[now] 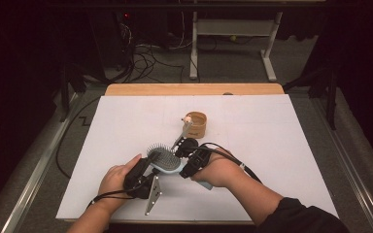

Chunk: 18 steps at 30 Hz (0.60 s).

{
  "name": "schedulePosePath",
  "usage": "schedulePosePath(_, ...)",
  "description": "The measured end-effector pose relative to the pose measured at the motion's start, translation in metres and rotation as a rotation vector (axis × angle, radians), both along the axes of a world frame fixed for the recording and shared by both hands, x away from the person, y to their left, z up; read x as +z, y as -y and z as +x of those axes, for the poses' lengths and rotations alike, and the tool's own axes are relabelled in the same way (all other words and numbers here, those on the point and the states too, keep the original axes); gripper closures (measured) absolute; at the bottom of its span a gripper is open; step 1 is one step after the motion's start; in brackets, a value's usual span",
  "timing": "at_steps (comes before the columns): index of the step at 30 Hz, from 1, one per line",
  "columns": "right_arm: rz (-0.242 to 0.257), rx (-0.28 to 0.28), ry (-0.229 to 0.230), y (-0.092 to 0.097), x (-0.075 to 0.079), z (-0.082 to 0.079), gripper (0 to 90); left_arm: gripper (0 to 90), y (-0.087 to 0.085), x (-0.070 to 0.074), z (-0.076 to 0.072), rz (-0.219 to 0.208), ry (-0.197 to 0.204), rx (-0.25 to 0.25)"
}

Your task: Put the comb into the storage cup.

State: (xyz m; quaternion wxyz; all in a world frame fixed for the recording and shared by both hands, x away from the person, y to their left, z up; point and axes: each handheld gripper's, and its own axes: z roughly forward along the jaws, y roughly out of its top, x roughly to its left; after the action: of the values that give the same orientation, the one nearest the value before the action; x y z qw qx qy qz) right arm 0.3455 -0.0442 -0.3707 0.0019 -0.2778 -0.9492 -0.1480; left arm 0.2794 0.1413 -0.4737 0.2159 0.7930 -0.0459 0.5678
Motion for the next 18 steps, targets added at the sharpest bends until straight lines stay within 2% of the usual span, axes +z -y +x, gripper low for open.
schedulePosePath(8,0.0,0.007,-0.004,0.0011,0.0005,0.0008,71.0,52.6,0.0006,-0.0002,-0.0014,0.023,0.013,-0.001)
schedulePosePath(18,0.006,0.018,-0.001,0.002,0.0014,0.0014,70.4,52.9,0.0009,-0.0003,-0.002,0.027,0.03,-0.004)
